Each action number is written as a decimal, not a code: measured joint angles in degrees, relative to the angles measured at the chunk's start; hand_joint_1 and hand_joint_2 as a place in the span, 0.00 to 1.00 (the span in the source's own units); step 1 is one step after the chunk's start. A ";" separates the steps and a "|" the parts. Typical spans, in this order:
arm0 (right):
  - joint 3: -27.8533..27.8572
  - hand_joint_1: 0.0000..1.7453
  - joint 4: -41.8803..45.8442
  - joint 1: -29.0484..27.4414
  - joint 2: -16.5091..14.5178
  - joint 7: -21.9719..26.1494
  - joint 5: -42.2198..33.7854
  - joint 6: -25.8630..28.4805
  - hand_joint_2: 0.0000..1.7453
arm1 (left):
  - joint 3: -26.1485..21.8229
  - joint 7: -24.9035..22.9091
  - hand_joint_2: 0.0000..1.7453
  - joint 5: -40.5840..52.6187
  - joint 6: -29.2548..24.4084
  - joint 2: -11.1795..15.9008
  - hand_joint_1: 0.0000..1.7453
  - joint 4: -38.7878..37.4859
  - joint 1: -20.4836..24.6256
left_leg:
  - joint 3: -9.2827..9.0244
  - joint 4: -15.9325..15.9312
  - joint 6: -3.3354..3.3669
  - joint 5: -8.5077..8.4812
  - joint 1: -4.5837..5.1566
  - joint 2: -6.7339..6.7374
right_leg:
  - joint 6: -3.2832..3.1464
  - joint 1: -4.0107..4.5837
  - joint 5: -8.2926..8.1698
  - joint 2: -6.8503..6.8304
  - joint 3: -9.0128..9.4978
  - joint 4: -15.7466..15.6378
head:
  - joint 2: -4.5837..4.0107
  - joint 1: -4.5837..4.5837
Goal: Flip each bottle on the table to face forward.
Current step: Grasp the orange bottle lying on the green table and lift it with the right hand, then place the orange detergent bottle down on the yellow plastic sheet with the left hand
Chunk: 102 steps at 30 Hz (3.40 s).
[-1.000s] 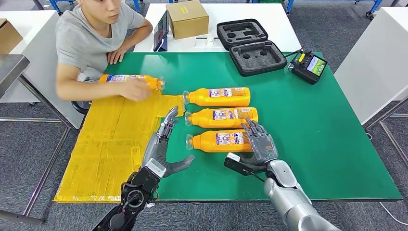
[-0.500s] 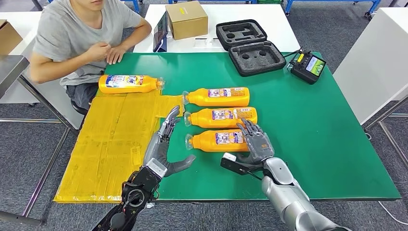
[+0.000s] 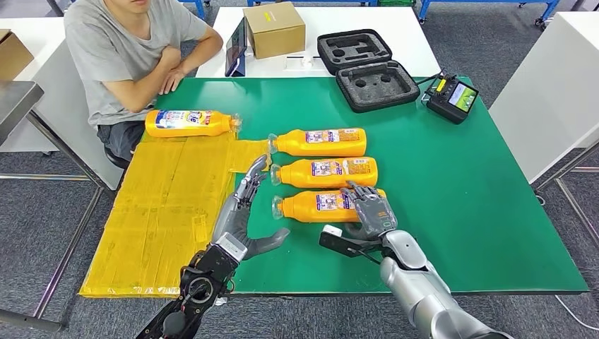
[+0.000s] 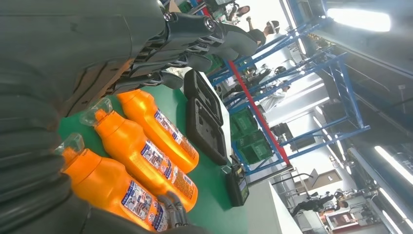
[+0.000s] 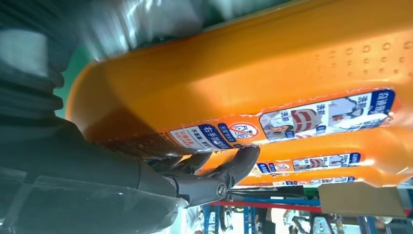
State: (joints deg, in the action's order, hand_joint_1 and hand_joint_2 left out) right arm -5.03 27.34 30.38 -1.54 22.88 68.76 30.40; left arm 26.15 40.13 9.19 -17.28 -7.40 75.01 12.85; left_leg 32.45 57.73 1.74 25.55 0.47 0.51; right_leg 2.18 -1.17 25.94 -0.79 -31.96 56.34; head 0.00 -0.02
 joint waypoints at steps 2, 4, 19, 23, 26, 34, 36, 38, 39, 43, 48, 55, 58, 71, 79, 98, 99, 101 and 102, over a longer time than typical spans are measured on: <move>0.02 1.00 0.07 0.13 0.05 -0.01 -0.22 -0.57 1.00 | 0.02 0.00 1.00 -0.11 0.09 0.00 0.00 0.00 0.04 | -0.01 0.00 0.00 0.00 0.00 0.00 | 0.00 0.00 0.00 0.00 0.01 0.00 | 0.00 0.00; 0.03 1.00 0.10 0.26 0.08 -0.02 -0.45 -1.01 1.00 | 0.05 0.00 1.00 -0.24 0.19 0.00 0.00 -0.01 0.06 | -0.02 0.00 0.00 0.00 0.00 0.00 | 0.00 0.00 0.00 0.00 0.02 0.00 | 0.00 0.00; 0.07 1.00 0.13 0.44 0.16 -0.10 -1.02 -2.26 1.00 | 0.51 0.00 1.00 -0.54 0.40 0.00 0.00 -0.59 0.12 | -0.11 0.00 0.00 0.00 0.00 0.00 | 0.00 -0.01 0.00 0.00 0.11 -0.01 | 0.00 0.00; 0.27 1.00 0.36 0.18 0.24 1.63 -3.38 -4.58 1.00 | 0.54 0.00 1.00 -0.74 0.40 0.00 0.00 -0.77 0.12 | -0.14 0.00 0.00 0.00 0.00 0.00 | 0.00 0.00 0.00 0.00 0.13 -0.02 | 0.00 0.01; 2.20 1.00 0.90 0.24 0.38 9.58 -12.75 -12.87 1.00 | 0.54 0.00 1.00 -1.47 0.09 0.00 0.00 -0.75 0.12 | -0.27 0.00 -0.01 0.04 0.00 0.16 | -0.01 0.02 -0.01 0.22 0.24 -0.02 | 0.00 0.03; 6.20 1.00 4.28 -1.49 -0.11 17.50 -29.45 -29.39 1.00 | -0.09 0.00 1.00 -4.04 -3.59 -0.03 0.00 2.76 -0.04 | -0.45 0.00 -0.01 0.08 -0.04 0.32 | 0.02 0.07 -0.06 0.47 0.35 -0.04 | 0.00 0.00; 6.31 1.00 4.56 -1.68 -0.15 17.52 -30.49 -29.80 1.00 | -0.46 0.01 1.00 -4.50 -4.51 -0.03 0.00 4.57 -0.28 | -0.45 0.00 -0.01 0.07 -0.05 0.33 | 0.03 0.08 -0.08 0.48 0.35 -0.03 | 0.00 0.00; 6.40 1.00 4.72 -1.81 -0.15 17.53 -31.12 -29.90 1.00 | -0.78 0.02 1.00 -4.83 -4.97 -0.02 0.00 6.12 -0.58 | -0.45 0.00 -0.01 0.06 -0.05 0.32 | 0.03 0.08 -0.09 0.47 0.36 -0.03 | 0.00 0.00; 6.45 1.00 4.78 -1.87 -0.15 17.55 -31.37 -29.90 1.00 | -0.92 0.02 1.00 -4.96 -5.08 -0.02 0.00 6.75 -0.74 | -0.45 0.00 -0.01 0.06 -0.05 0.32 | 0.04 0.07 -0.09 0.47 0.36 -0.03 | 0.00 0.00; 6.63 1.00 5.08 -2.17 -0.17 17.63 -32.79 -29.97 1.00 | -1.20 0.02 1.00 -5.16 -6.17 -0.01 0.00 8.85 -1.39 | -0.42 0.00 -0.01 0.06 -0.04 0.32 | 0.04 0.05 -0.09 0.47 0.35 -0.03 | 0.00 0.01; 6.69 1.00 6.06 -2.90 -0.32 17.64 -36.03 -30.68 1.00 | -1.22 0.02 1.00 -5.08 -9.09 0.02 0.00 10.73 -2.08 | -0.37 0.00 -0.01 0.06 -0.03 0.29 | 0.05 0.04 -0.09 0.47 0.32 -0.03 | 0.00 0.00; 5.50 1.00 9.13 -4.96 -0.52 17.64 -43.67 -32.07 1.00 | -2.47 0.01 1.00 -6.47 -5.21 -0.13 0.00 10.39 -3.14 | -0.29 0.00 0.00 0.06 -0.03 0.27 | 0.05 0.05 -0.09 0.46 0.23 -0.03 | 0.00 -0.01; 4.21 1.00 11.80 -6.84 -0.49 17.63 -47.78 -32.84 1.00 | -3.15 0.00 1.00 -7.92 -2.97 -0.56 0.00 8.15 -3.67 | -0.13 0.00 0.01 0.04 -0.03 0.27 | 0.05 0.04 -0.10 0.46 0.09 -0.02 | 0.00 -0.01; 0.35 1.00 18.22 -10.89 -0.20 17.30 -52.59 -33.31 1.00 | -4.70 0.00 1.00 -8.27 4.26 -3.41 0.00 -3.60 -3.55 | 0.22 0.01 0.03 0.02 0.00 0.23 | 0.07 -0.02 -0.10 0.41 -0.23 -0.02 | 0.00 0.00; -1.74 1.00 21.07 -12.74 -0.02 17.13 -53.51 -32.59 1.00 | -4.79 0.14 1.00 -8.33 5.72 -5.03 0.00 -7.71 -3.09 | 0.30 0.01 0.03 0.02 -0.01 0.20 | 0.07 -0.01 -0.10 0.38 -0.29 -0.02 | 0.00 -0.01; -5.75 1.00 27.45 -14.76 -0.17 17.16 -53.70 -31.47 1.00 | -5.64 0.00 1.00 -5.38 3.06 -5.87 0.00 -13.22 -1.70 | 0.40 0.02 0.04 0.00 0.00 0.17 | 0.08 -0.02 -0.10 0.27 -0.34 -0.02 | 0.00 -0.01; -5.77 1.00 27.51 -14.77 -0.17 17.16 -53.59 -31.43 1.00 | -5.65 0.00 1.00 -5.34 3.11 -5.87 0.00 -13.34 -1.67 | 0.40 0.02 0.04 0.00 0.00 0.17 | 0.08 -0.02 -0.10 0.27 -0.35 -0.02 | 0.00 -0.01; -5.92 1.00 27.68 -14.80 -0.17 17.16 -53.01 -31.05 1.00 | -5.66 0.00 1.00 -5.24 3.53 -5.93 0.00 -13.78 -1.57 | 0.40 0.02 0.04 0.00 0.00 0.17 | 0.08 -0.01 -0.10 0.27 -0.35 -0.02 | 0.00 0.00; -6.06 1.00 27.78 -14.81 -0.19 17.16 -52.62 -30.81 1.00 | -5.66 0.00 1.00 -5.15 3.79 -5.99 0.00 -14.08 -1.53 | 0.41 0.02 0.04 0.00 0.00 0.17 | 0.08 -0.01 -0.10 0.28 -0.35 -0.02 | 0.00 -0.01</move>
State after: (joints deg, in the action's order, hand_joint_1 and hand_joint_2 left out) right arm -11.08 55.12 15.57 -1.73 40.04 16.14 -0.40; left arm 20.49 40.13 4.04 -13.49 -13.39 60.94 11.32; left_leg 32.85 57.75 1.79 25.55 0.47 0.68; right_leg 2.25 -1.18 25.84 -0.51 -32.31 56.32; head 0.00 -0.03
